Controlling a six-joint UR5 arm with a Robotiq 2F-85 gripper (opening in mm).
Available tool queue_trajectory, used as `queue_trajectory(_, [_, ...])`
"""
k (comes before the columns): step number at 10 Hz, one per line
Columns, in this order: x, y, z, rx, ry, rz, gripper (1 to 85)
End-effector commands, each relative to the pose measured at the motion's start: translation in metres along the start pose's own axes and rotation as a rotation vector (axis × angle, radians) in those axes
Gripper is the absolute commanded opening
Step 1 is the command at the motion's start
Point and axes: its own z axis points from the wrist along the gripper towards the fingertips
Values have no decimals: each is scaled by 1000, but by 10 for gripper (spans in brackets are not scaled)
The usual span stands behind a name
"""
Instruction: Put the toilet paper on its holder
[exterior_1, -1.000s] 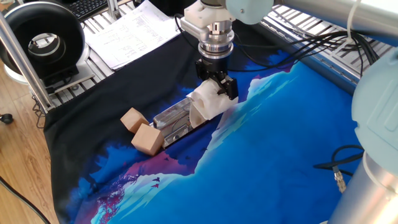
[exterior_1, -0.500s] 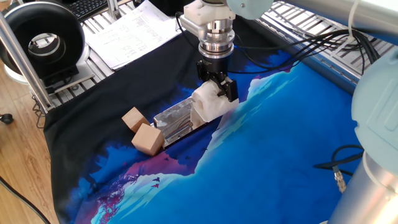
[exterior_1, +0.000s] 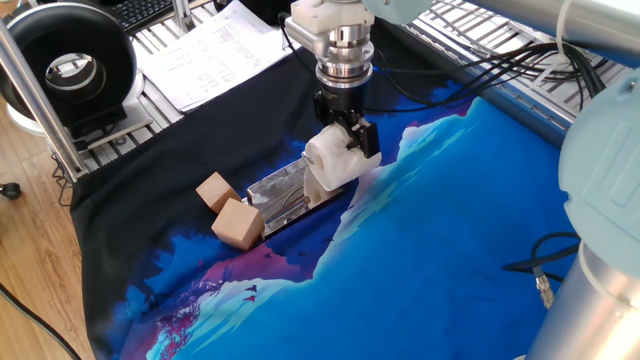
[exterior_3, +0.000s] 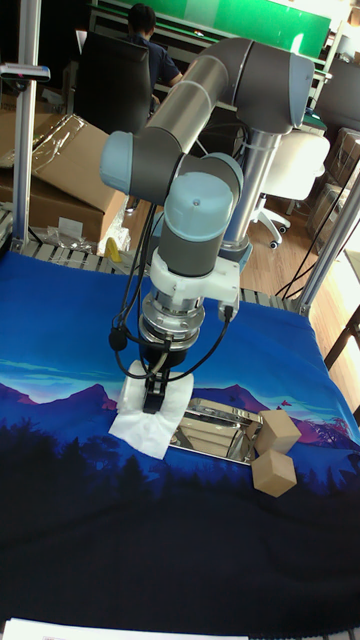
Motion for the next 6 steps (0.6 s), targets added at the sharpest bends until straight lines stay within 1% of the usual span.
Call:
queue_trajectory(1, [3,-7,-2,9,0,1,493])
queue_trajectory(2, [1,-5,-2,1,0,-6,490])
queue_trajectory(4, [-6,-6,-6,-5,-7,-3,497])
queue_trajectory(6, [-14,-6,-7,-9,-25,-1,503])
